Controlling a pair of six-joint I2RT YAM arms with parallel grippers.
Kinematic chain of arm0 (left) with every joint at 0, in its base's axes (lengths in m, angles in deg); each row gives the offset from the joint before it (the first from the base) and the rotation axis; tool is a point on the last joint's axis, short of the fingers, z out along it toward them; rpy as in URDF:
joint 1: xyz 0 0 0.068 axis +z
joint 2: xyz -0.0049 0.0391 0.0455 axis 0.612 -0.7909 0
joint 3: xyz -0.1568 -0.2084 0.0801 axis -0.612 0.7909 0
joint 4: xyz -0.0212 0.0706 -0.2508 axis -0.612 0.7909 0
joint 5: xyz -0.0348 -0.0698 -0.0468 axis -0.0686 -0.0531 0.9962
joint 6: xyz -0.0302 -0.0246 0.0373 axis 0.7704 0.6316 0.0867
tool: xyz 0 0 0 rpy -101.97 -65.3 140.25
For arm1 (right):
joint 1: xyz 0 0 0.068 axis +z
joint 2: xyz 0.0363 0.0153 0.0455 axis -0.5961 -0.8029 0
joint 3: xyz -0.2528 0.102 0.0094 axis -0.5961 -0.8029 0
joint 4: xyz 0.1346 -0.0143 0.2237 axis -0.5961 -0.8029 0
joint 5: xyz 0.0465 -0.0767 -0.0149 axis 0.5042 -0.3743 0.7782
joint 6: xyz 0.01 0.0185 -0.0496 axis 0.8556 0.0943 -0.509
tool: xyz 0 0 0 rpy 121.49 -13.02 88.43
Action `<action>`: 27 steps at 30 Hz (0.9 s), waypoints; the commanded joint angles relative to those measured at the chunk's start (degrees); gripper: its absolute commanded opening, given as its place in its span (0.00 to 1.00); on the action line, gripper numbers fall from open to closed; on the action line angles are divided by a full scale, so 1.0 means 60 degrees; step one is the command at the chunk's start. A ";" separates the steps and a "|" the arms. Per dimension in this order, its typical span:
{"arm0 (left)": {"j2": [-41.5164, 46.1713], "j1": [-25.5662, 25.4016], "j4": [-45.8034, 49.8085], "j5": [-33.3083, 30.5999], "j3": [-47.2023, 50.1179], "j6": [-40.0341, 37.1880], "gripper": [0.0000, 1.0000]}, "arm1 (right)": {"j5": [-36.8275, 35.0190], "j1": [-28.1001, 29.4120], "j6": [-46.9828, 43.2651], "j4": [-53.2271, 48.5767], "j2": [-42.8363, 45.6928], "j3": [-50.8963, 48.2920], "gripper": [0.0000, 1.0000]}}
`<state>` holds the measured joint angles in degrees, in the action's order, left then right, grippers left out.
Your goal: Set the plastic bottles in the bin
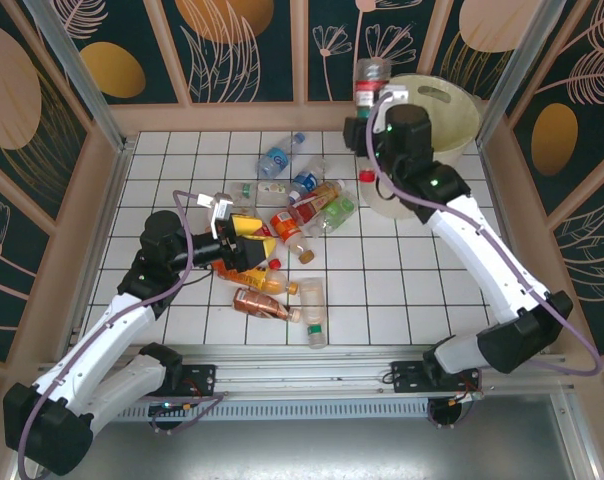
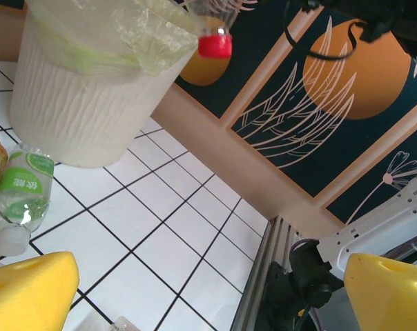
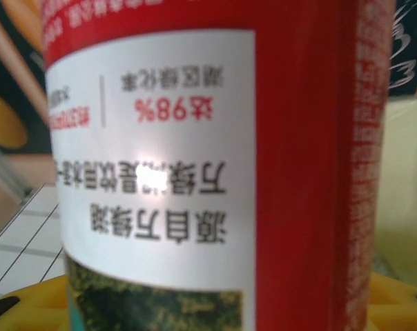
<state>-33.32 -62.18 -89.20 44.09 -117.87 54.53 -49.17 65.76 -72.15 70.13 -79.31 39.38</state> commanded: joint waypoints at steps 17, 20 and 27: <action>-0.0160 -0.0042 -0.0792 0.0445 0.0122 0.0314 0.99 | 0.0757 -0.3382 0.0731 0.0308 -0.2904 0.3175 0.58; -0.0110 -0.0042 -0.0869 0.0509 0.0130 0.0377 0.99 | 0.0724 -0.3630 0.0792 -0.0264 -0.3655 0.3861 0.58; -0.0043 -0.0042 -0.1001 0.0508 0.0166 0.0404 0.99 | 0.0897 -0.3774 0.0681 -0.1897 -0.5006 0.5210 0.58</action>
<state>-34.31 -62.18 -92.24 45.99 -117.45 56.25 -44.76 43.31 -68.61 63.96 -107.77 66.20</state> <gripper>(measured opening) 0.986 0.581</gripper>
